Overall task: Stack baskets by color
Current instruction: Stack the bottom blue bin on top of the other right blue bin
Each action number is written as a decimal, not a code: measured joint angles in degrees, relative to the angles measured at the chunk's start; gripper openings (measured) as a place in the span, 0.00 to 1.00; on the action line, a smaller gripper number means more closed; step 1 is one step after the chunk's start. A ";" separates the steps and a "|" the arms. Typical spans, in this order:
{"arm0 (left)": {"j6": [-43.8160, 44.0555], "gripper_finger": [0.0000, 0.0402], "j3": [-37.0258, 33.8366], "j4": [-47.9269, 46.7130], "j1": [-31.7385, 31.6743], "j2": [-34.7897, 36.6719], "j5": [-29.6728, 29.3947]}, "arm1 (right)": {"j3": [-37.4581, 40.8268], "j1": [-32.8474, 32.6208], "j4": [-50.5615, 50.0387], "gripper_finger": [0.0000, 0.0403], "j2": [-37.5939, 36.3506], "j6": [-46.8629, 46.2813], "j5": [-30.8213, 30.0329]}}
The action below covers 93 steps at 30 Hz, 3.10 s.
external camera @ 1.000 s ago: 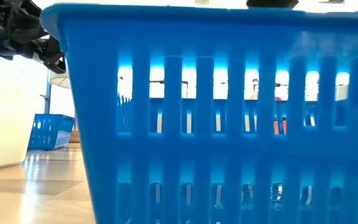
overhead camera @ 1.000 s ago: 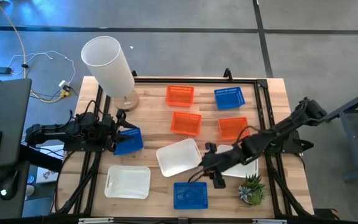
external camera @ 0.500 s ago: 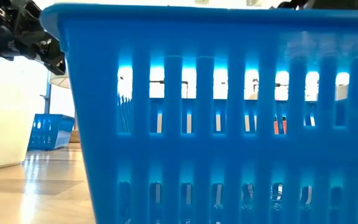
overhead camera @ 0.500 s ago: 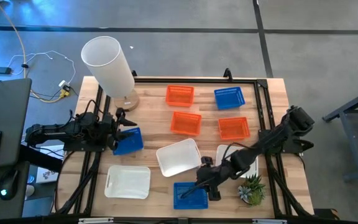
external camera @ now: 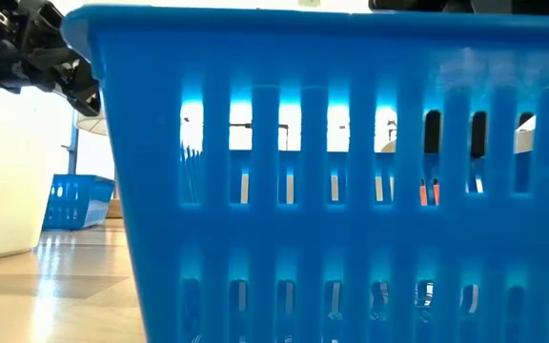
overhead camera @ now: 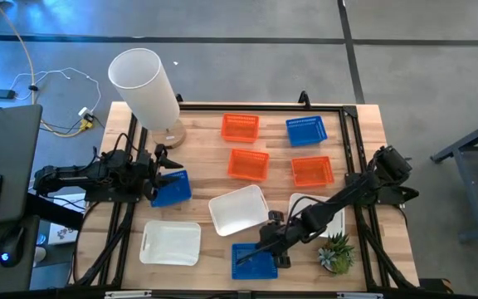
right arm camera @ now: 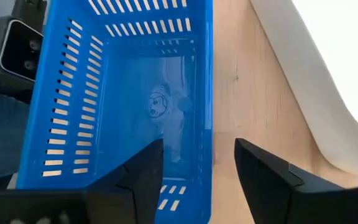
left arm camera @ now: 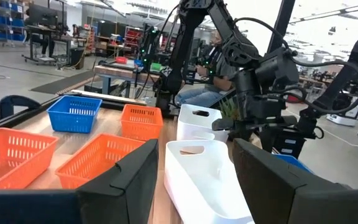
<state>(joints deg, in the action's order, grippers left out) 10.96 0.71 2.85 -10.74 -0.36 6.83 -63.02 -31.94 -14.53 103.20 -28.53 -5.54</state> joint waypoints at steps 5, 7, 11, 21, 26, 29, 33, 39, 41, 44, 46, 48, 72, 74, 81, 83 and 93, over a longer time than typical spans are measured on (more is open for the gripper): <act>-0.05 0.49 0.00 -0.08 0.00 0.00 0.00 | 0.06 0.07 -0.31 0.36 0.00 -0.01 0.00; -0.09 0.49 0.00 -0.08 0.00 0.02 0.00 | 0.09 0.07 -0.36 0.33 0.00 -0.03 0.00; -0.17 0.49 0.01 -0.08 0.01 0.02 0.02 | 0.09 0.19 -1.47 0.29 0.00 -1.64 0.00; -0.17 0.49 0.00 -0.10 0.00 0.02 0.04 | 0.11 0.44 -3.42 0.09 0.00 -3.15 1.53; -0.20 0.49 0.00 -0.39 0.00 0.00 0.04 | 0.11 0.44 -3.40 0.02 -0.07 -2.69 3.04; -0.19 0.49 0.01 -1.15 0.00 0.00 0.04 | 0.11 0.44 -3.42 0.01 -0.13 -2.95 3.53; -0.20 0.49 0.01 -1.09 0.00 0.00 0.04 | 0.11 0.44 -3.46 0.01 -0.79 -2.54 4.64; -0.18 0.49 0.01 -1.04 0.00 0.00 0.04 | 0.11 0.37 -3.63 0.00 -4.85 -2.20 4.44; -0.18 0.49 0.02 -1.04 0.00 0.00 0.04 | 0.11 0.39 -3.69 0.00 -6.56 -1.99 4.02; -0.17 0.49 0.00 -1.04 0.01 0.00 0.05 | 0.11 0.39 -4.79 0.00 -9.40 -0.15 2.40; -0.17 0.49 0.01 -1.04 0.00 0.00 0.04 | 0.11 0.51 -6.56 0.00 -11.61 1.14 0.93; -0.15 0.49 0.00 -1.04 0.00 0.00 0.04 | 0.11 1.08 -8.70 0.00 -13.97 2.75 -1.09; -0.07 0.49 0.02 -1.00 0.02 0.00 0.22 | 0.11 40.00 -33.05 0.00 -38.58 37.37 -7.94; -0.04 0.49 0.02 -0.98 0.00 0.00 0.22 | 0.11 44.15 -33.11 0.00 -38.82 41.15 -7.76; -0.04 0.49 0.01 -0.98 0.00 0.00 0.22 | 0.11 56.59 -34.05 0.00 -38.82 52.37 -4.87; -0.04 0.49 0.00 -0.97 0.00 0.00 0.22 | 0.11 59.66 -34.05 0.00 -38.82 55.51 -4.78; -0.04 0.49 0.01 -0.93 0.01 0.00 -0.05 | 0.09 72.29 -33.40 0.00 -37.53 76.91 -1.46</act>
<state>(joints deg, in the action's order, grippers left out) 10.92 0.72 1.91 -10.73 -0.36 6.78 -62.94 40.34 -47.93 65.67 48.37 -7.00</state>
